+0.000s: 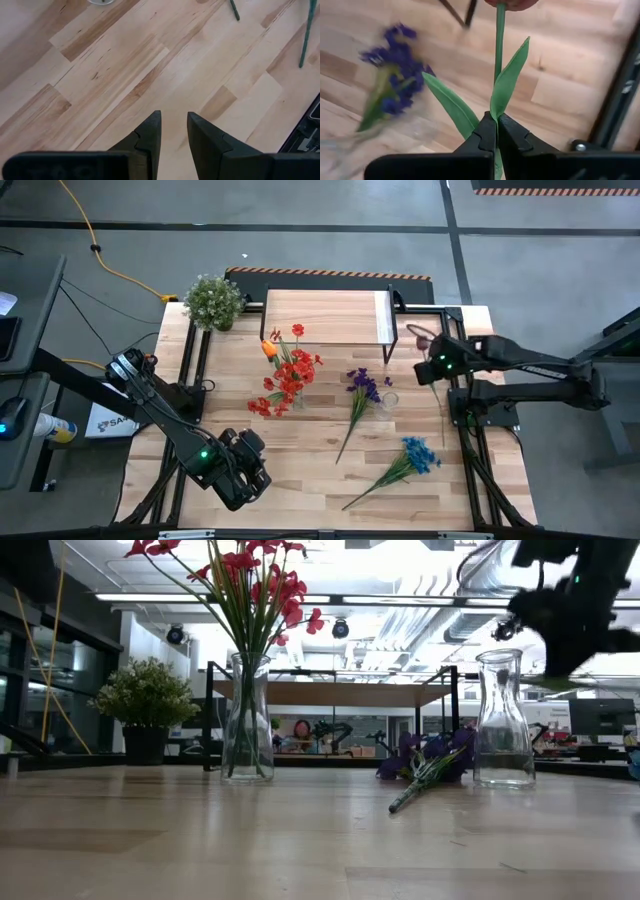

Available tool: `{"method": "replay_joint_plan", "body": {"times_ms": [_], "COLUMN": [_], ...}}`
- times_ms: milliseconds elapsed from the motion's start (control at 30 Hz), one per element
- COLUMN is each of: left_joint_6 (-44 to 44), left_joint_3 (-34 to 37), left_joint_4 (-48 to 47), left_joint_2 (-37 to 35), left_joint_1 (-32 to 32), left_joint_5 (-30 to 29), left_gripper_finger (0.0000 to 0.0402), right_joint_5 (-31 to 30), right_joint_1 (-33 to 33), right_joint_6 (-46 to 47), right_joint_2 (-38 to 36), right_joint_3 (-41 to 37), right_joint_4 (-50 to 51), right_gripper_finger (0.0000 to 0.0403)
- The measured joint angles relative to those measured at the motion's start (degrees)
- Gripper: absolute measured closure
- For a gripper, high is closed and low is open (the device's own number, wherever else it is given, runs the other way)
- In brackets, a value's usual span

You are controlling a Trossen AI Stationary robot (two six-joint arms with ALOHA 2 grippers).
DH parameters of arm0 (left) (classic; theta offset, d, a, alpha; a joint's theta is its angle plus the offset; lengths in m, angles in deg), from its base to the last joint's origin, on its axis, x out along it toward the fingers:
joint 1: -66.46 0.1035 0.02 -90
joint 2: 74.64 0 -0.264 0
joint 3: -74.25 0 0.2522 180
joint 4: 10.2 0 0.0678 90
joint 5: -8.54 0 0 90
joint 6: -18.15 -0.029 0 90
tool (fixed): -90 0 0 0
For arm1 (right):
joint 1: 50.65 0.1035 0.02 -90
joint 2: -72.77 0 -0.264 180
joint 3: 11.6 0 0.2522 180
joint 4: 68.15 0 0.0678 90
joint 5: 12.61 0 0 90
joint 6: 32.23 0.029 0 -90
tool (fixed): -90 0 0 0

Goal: Pick and place flowers into a vace then onto a shelf
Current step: Put the red tulip into the right transparent vase

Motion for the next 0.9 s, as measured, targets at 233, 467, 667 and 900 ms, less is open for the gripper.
{"method": "replay_joint_plan", "body": {"times_ms": [233,467,667,900], "left_joint_6": [0.00,0.02,0.02,0.40], "left_joint_3": [0.00,0.00,0.00,0.00], "left_joint_4": [-0.98,-1.27,-1.28,-1.26], "left_joint_2": [0.00,0.00,0.00,0.00], "left_joint_1": [0.00,0.00,0.00,0.00], "left_joint_5": [-0.61,-0.61,-0.61,-0.61], "left_gripper_finger": [0.0273,0.0273,0.0273,0.0273], "right_joint_5": [-4.96,-7.11,-4.24,1.47], "right_joint_1": [-0.01,0.00,0.00,0.00], "right_joint_6": [-1.86,-7.93,-14.46,-20.56], "right_joint_2": [-2.85,-4.36,-5.41,-5.17], "right_joint_3": [10.20,18.19,20.28,20.28], "right_joint_4": [2.47,-2.16,-15.71,-29.79], "right_gripper_finger": [0.0402,0.0402,0.0402,0.0402]}}
